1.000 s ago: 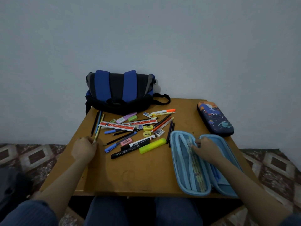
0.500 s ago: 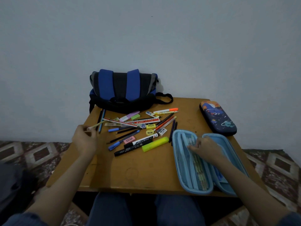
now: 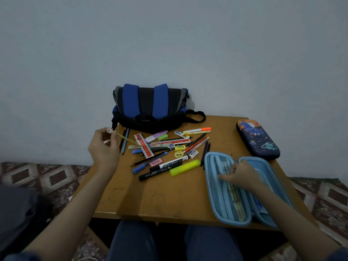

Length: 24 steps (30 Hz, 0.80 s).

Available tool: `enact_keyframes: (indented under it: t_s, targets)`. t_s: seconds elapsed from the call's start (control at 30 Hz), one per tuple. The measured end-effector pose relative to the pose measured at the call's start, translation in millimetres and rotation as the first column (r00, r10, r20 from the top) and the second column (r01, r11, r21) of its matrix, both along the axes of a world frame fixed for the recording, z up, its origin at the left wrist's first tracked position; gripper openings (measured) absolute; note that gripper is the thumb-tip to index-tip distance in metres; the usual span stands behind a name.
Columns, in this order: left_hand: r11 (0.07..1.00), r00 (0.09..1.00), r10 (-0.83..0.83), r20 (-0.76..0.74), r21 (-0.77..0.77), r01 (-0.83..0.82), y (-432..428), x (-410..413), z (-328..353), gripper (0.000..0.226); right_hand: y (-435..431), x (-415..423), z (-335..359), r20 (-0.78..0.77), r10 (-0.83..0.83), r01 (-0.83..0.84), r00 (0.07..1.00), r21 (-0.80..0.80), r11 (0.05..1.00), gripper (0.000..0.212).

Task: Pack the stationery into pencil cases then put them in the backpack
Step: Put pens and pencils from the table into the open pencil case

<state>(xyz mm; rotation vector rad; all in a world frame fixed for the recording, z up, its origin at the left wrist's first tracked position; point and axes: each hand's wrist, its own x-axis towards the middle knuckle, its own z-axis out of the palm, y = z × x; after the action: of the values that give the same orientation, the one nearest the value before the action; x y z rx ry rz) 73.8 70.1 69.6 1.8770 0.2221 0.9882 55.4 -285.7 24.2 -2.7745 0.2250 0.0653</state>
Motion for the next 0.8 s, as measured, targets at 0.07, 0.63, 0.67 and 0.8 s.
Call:
enact_keyframes:
  t_s: [0.07, 0.63, 0.67, 0.8]
  targets:
    - [0.999, 0.999, -0.023, 0.044, -0.022, 0.024, -6.7, -2.0, 8.1, 0.017, -1.2, 1.8, -1.7, -0.017, 0.005, -0.005, 1.000, 0.010, 1.000, 0.046]
    - [0.887, 0.887, -0.425, -0.183, -0.278, 0.368, -155.3, 5.6, -14.4, 0.010, -14.7, 2.5, -11.7, 0.066, 0.021, -0.039, 0.998, 0.295, 0.955, 0.020]
    - [0.887, 0.875, -0.433, -0.216, -0.277, 0.371, -160.6, 6.4, -17.7, 0.008, -14.8, 2.6, -11.7, 0.066, 0.016, -0.035, 0.998, 0.302, 0.953, 0.019]
    - [0.870, 0.803, -0.486, -0.346, -0.278, 0.407, -180.6, 7.7, -29.5, 0.008, -14.5, 1.2, -9.4, 0.067, 0.011, -0.031, 0.998, 0.301, 0.953, 0.015]
